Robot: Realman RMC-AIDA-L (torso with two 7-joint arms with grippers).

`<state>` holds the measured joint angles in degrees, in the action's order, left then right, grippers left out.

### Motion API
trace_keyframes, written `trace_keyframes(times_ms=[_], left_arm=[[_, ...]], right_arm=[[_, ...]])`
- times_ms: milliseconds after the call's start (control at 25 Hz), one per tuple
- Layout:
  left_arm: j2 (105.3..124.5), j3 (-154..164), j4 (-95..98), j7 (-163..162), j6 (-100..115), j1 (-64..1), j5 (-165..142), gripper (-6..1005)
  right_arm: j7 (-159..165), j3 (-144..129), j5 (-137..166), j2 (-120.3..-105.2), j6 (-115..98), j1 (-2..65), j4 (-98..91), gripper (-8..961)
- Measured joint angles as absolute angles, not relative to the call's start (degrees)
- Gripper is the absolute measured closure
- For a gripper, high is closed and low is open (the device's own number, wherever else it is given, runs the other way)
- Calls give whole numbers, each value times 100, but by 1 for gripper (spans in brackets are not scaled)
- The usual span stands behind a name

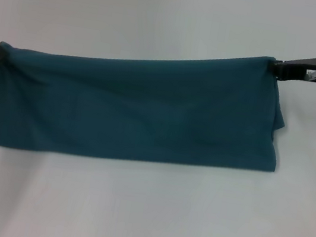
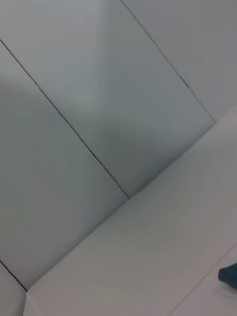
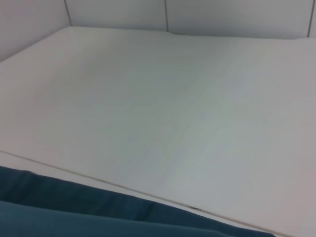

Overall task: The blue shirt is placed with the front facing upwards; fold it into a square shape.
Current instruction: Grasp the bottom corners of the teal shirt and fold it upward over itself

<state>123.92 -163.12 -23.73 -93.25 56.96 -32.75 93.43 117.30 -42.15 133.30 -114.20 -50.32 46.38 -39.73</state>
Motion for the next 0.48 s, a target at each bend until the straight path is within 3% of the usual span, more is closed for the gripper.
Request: trace_keyframes(times_ms=[480], left_arm=[[12392,-16319,-2359,-9275,5161,-3515,9343,980]], right_arm=[[11713,-4303,13327,-11418,-4460,4738,-3666,929]])
